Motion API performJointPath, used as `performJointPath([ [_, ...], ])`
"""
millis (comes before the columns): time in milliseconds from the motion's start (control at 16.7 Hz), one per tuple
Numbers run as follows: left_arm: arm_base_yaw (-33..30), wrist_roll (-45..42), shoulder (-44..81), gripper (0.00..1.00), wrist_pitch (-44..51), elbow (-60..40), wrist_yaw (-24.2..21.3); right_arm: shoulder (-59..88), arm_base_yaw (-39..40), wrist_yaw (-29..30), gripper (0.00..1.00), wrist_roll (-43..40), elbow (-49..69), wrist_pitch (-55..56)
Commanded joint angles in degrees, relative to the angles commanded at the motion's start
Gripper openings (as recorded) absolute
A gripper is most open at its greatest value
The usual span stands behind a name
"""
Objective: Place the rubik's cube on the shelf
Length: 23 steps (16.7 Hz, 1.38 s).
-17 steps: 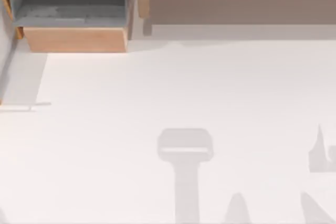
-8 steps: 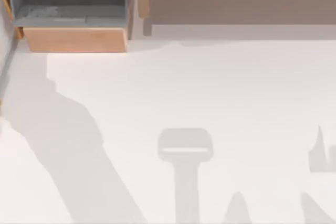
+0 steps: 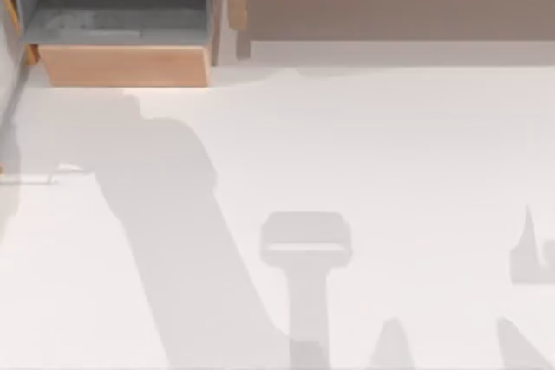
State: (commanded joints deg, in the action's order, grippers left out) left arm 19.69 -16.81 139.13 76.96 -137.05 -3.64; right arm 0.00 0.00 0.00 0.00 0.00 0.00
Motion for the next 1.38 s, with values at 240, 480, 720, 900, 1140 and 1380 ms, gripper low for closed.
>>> performJointPath([
  [240, 0.0, 0.0, 0.0, 1.0, 0.0, 0.0, 0.0, 0.0, 0.0, 0.0, 1.0, 0.0, 0.0, 0.0],
  [480, 0.0, 0.0, 1.2, 1.0, -2.4, 1.2, 0.0, 0.0, 0.0, 0.0, 1.0, 0.0, 0.0, 0.0],
  [720, -0.3, 0.3, 4.4, 1.0, -8.5, 4.0, 0.0, 0.0, 0.0, 0.0, 1.0, 0.0, 0.0, 0.0],
  [900, -0.6, 0.6, 4.9, 1.0, -9.2, 4.3, 0.0, 0.0, 0.0, 0.0, 1.0, 0.0, 0.0, 0.0],
  [1140, -0.6, 0.6, 4.9, 0.77, -9.2, 4.3, 0.0, 0.0, 0.0, 0.0, 1.0, 0.0, 0.0, 0.0],
  [1380, -0.6, 0.6, 4.9, 0.47, -9.2, 4.3, 0.0, 0.0, 0.0, 0.0, 1.0, 0.0, 0.0, 0.0],
])
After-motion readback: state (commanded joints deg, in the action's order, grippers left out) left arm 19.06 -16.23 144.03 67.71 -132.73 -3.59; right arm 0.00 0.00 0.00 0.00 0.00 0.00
